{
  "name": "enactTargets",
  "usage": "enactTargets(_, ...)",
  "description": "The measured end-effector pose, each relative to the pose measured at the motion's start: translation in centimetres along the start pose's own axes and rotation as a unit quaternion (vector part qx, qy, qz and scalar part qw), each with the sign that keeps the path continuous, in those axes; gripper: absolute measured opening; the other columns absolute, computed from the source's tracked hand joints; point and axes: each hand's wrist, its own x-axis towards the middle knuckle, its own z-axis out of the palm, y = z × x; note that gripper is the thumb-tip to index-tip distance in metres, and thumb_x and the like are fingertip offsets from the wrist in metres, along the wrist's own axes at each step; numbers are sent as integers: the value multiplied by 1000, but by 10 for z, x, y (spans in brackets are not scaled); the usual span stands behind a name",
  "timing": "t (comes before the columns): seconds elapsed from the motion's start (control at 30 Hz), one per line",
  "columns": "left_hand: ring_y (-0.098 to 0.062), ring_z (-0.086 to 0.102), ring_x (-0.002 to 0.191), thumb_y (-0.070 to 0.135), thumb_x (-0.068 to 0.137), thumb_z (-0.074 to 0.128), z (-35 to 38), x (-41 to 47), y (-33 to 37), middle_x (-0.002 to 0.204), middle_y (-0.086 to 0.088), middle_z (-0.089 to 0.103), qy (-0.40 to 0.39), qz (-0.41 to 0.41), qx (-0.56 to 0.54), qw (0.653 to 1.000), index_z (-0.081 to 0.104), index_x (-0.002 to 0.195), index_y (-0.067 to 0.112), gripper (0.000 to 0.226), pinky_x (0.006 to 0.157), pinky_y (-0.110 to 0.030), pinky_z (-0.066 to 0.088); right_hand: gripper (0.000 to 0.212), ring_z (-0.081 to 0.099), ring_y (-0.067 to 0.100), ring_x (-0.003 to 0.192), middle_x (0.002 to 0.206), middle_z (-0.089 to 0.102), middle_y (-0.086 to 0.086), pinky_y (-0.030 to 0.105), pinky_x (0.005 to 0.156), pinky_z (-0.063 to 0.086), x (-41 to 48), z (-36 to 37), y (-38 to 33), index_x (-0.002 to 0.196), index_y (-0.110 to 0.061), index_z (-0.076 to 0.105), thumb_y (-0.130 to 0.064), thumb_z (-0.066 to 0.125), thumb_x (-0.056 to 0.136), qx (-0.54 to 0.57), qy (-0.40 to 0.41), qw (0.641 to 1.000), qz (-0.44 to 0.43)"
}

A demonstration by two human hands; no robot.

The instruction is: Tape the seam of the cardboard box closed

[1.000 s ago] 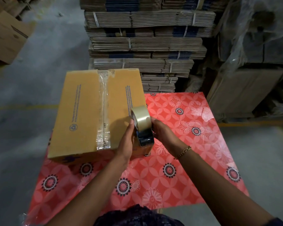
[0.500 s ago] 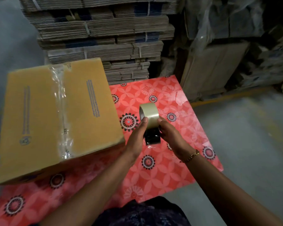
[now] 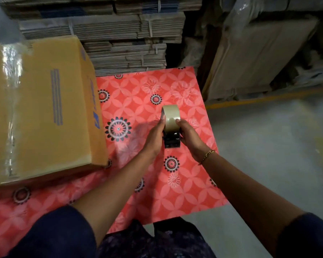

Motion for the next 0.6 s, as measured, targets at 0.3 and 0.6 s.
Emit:
enactTargets(0.3, -2, 73, 65, 45, 107, 35, 12, 51, 21, 86, 3, 76, 25, 4, -30, 999, 67, 106, 23, 39, 52, -16, 54, 46, 63, 12, 92, 114, 62, 6, 26, 74, 48, 62, -10, -19, 130, -12, 49, -43, 42, 96, -29, -9, 1000, -9)
enactTargets(0.6, -15, 72, 85, 44, 106, 36, 6, 66, 7, 105, -7, 72, 28, -25, -58, 998, 59, 137, 7, 54, 60, -23, 58, 43, 65, 24, 96, 114, 61, 10, 36, 75, 59, 81, -9, -5, 142, -16, 37, -28, 44, 102, -71, -18, 997, 16)
